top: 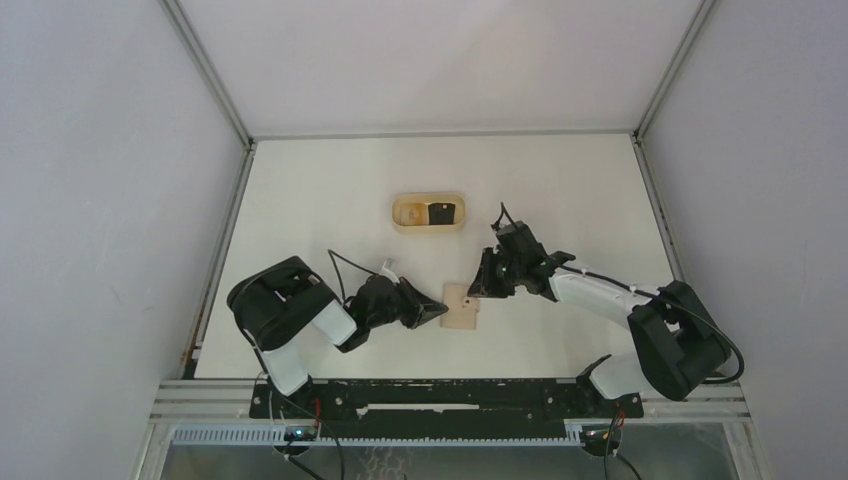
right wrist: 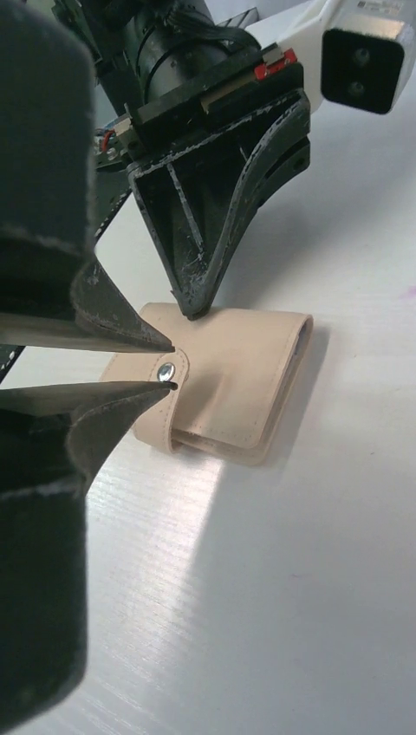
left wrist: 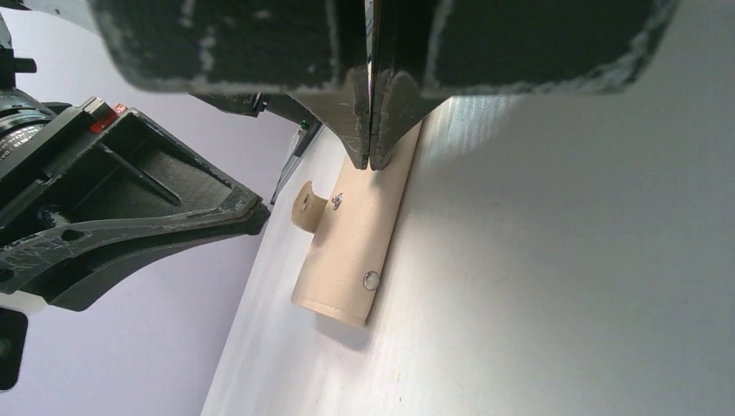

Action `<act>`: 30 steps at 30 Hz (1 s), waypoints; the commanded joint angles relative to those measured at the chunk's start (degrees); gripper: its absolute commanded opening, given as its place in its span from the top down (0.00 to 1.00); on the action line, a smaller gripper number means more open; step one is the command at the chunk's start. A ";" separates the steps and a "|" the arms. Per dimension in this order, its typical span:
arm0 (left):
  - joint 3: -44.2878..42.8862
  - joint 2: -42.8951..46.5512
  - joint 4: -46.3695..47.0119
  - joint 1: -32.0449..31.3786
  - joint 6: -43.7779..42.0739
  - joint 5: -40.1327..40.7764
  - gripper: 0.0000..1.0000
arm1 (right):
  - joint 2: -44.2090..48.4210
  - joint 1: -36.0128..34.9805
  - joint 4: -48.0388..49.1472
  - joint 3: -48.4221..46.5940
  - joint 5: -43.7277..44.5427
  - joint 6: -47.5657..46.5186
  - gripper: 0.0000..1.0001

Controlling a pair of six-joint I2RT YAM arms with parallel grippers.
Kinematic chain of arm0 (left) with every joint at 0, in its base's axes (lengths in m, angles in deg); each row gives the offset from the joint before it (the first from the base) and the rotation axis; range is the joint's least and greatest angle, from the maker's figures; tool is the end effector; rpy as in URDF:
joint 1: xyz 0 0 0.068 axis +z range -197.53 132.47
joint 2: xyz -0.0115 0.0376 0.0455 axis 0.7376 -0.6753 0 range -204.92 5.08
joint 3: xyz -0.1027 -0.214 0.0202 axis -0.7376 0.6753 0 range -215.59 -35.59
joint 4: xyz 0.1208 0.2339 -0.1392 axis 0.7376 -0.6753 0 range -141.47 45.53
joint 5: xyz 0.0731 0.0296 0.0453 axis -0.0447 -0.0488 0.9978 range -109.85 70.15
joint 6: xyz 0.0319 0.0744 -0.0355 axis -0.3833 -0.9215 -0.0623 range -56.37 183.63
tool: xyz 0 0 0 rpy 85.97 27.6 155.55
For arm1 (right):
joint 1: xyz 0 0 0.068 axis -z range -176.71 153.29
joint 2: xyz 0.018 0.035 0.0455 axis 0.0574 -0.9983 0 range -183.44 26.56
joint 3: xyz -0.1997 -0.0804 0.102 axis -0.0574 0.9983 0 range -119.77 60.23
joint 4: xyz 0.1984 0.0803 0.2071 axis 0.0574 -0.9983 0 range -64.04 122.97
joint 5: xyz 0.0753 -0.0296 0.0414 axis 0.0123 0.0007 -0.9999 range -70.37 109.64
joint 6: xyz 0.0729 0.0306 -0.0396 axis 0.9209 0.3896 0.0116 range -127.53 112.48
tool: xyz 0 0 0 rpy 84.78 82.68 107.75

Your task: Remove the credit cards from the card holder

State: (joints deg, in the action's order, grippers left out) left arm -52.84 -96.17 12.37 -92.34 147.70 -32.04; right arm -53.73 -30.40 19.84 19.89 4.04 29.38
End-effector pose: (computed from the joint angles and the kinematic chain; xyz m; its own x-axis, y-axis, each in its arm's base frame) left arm 0.1926 -0.2147 -0.0073 -0.8513 -0.5247 0.0040 -0.2371 0.3780 -0.8949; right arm 0.2606 0.1991 0.0826 -0.9334 0.0729 -0.3513 -0.1352 0.8355 0.5326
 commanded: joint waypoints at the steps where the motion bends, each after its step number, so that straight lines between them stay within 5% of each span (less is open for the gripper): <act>1: -0.58 -1.01 -0.98 0.11 -0.31 0.41 1.00 | -0.25 -0.09 -0.64 -1.32 -0.74 -1.74 0.74; 30: -0.36 -2.27 1.03 0.25 0.39 -0.23 1.00 | -8.01 -3.61 2.17 -1.32 -1.37 -1.13 0.83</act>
State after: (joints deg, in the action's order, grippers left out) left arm -52.95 -97.37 13.73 -92.34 147.83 -32.30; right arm -60.18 -33.24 19.97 19.71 2.55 28.77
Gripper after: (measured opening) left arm 0.004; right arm 0.173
